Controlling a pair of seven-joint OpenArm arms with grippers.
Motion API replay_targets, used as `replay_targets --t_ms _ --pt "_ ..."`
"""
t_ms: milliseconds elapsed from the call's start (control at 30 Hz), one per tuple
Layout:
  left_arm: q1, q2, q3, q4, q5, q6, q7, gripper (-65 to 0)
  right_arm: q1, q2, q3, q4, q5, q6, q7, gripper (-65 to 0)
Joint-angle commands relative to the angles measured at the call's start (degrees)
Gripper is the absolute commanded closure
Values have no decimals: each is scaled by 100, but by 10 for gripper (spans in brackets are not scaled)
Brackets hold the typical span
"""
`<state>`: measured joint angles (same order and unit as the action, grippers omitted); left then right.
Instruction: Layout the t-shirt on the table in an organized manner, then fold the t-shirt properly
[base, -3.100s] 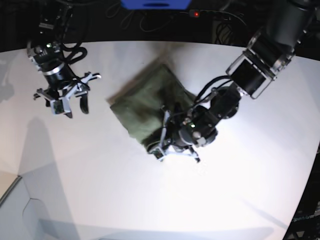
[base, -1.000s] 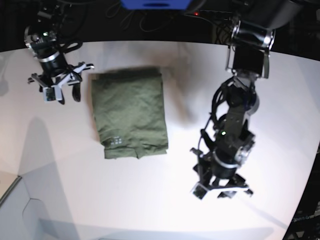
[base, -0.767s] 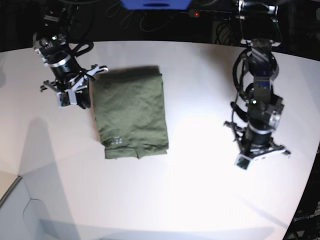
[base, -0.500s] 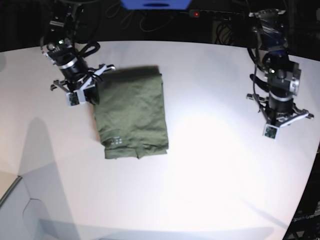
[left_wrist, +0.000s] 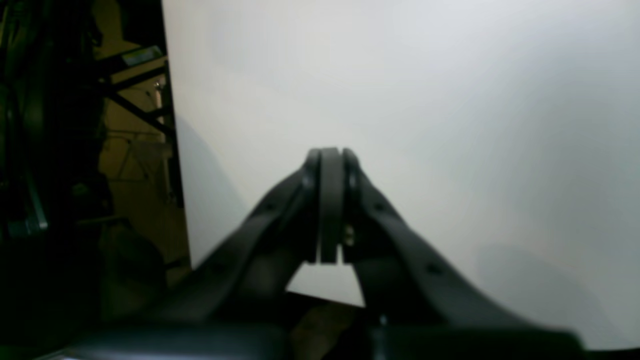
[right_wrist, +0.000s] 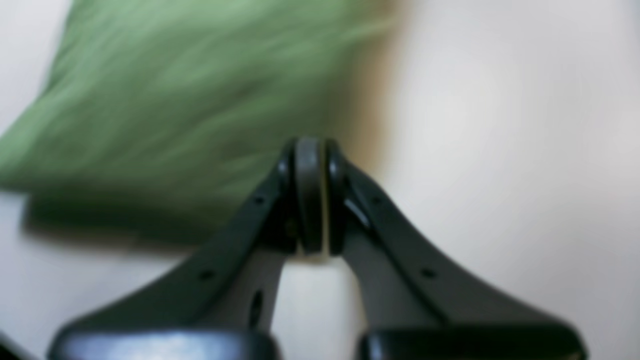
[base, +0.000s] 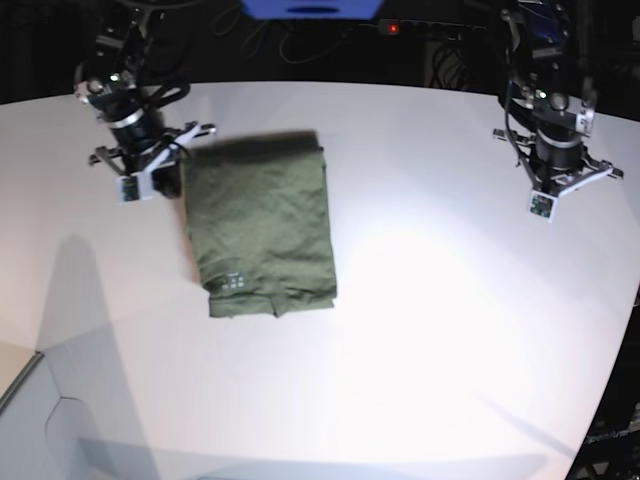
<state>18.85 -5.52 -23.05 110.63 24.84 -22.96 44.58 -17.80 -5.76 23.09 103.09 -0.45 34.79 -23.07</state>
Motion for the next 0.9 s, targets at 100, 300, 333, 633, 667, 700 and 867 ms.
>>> replay_targets --t_ms 100,300,333,633,667,700,867 --pt "361 275 -3 291 35 41 -40 -1 -211 -44 711 729 849 42 131 -10" --pt "1012 978 -3 423 35 -689 -49 -1 -818 -149 1809 878 1210 34 96 -6" --pt "1091 1110 -12 423 35 -926 -40 -1 -914 -220 2003 878 1280 34 96 -6" --pt "2110 1452 41 309 35 -1418 -49 -1 -1538 -281 2820 -265 1684 34 140 0" --pt "2163 1452 41 282 35 -1418 -49 -1 -1547 -281 2820 -449 1684 34 140 0" --pt "2190 1452 6 247 35 -1418 -58 -1 -1547 -281 2803 -634 1676 34 140 0" --pt "2154 1409 -12 -491 35 -1418 -58 -1 -1494 -193 2750 -1346 1676 34 149 0"
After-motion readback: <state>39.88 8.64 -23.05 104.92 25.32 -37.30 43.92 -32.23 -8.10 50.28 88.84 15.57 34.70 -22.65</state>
